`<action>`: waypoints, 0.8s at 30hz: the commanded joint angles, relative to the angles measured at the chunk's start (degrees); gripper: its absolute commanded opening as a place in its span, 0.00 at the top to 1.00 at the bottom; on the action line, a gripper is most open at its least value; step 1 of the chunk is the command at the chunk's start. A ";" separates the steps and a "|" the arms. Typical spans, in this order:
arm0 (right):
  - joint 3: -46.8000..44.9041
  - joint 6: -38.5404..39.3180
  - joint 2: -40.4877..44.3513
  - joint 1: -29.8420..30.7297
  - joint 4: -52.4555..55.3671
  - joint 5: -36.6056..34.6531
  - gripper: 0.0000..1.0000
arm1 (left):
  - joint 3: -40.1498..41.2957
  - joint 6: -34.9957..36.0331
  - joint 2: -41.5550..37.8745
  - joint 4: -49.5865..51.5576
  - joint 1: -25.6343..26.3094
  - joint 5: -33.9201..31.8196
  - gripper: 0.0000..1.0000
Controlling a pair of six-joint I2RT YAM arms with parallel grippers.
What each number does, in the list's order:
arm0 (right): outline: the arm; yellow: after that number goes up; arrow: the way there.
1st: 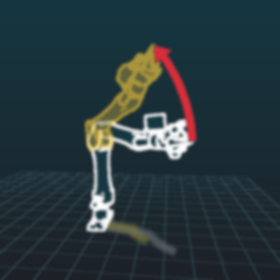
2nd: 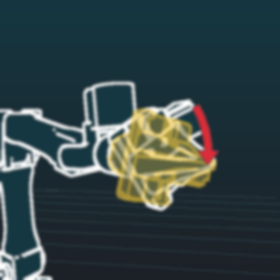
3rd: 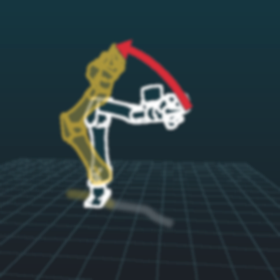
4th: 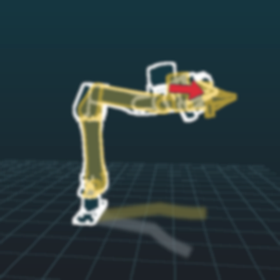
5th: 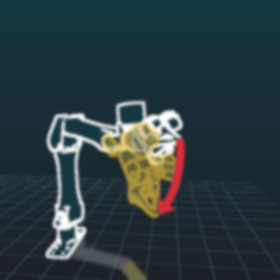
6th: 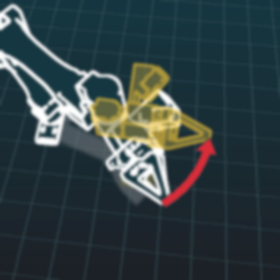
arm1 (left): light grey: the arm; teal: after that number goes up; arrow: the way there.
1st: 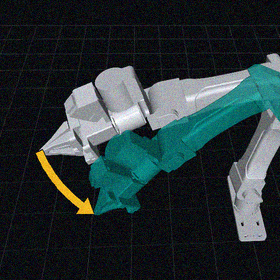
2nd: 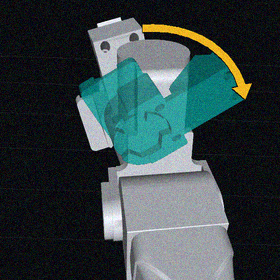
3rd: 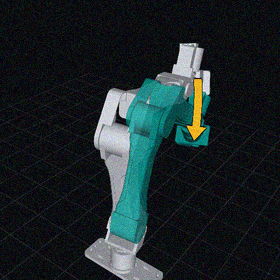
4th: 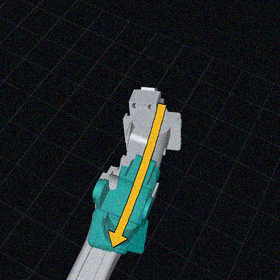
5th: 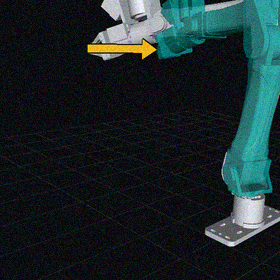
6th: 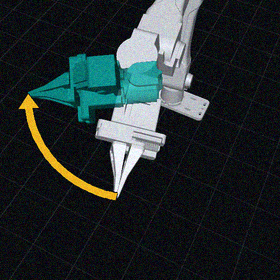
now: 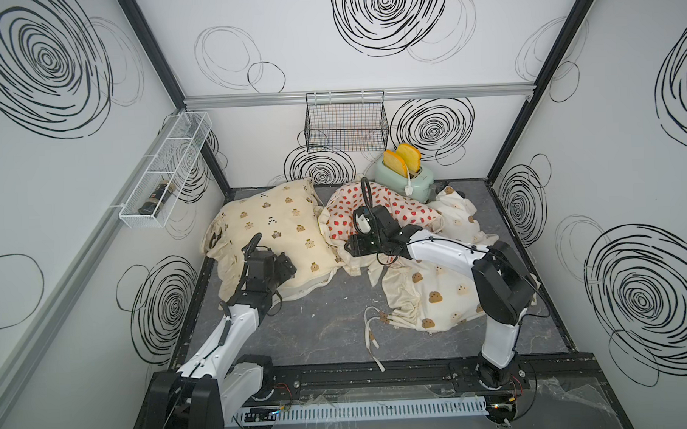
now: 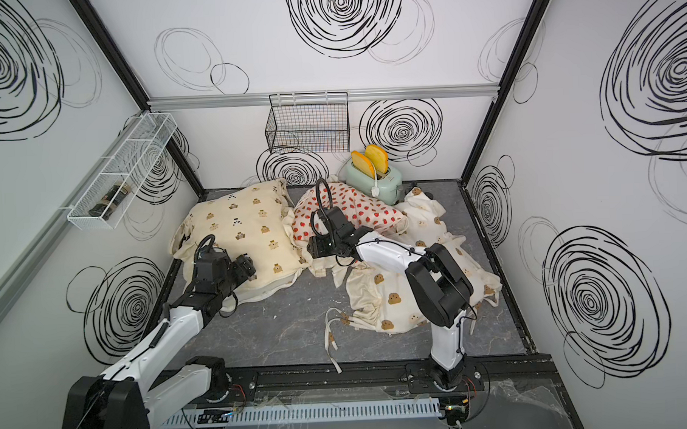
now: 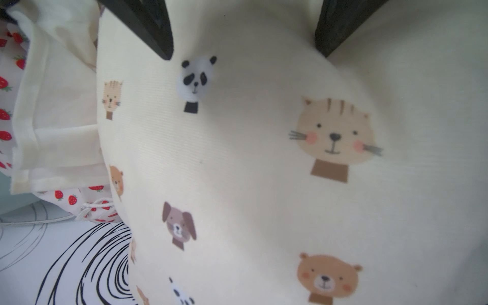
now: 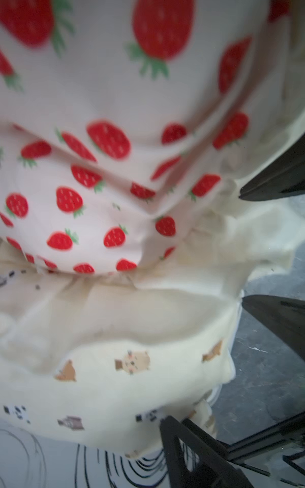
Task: Zip up pillowcases
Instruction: Adjust the pillowcase at the center of the board.
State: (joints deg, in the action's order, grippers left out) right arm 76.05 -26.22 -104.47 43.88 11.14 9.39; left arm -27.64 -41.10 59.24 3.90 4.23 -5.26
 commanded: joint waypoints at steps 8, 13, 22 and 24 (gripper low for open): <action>0.10 2.72 5.53 9.17 0.46 -1.41 0.32 | -0.62 -0.56 -4.23 2.44 -0.71 0.43 0.13; 5.52 2.46 -1.96 8.95 0.48 -0.26 0.32 | -0.18 -0.56 -6.89 4.39 -0.71 0.45 0.13; 16.02 4.39 -13.23 6.93 5.05 0.50 0.31 | 1.35 -0.99 -8.00 4.16 -0.53 1.00 0.12; 16.72 4.98 -14.38 6.66 4.98 -0.71 0.31 | 1.36 -1.09 -7.63 3.96 -0.54 0.94 0.13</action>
State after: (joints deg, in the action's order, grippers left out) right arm 90.56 -22.83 -118.28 50.70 14.06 9.89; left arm -26.74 -41.41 51.20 8.25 3.95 -4.12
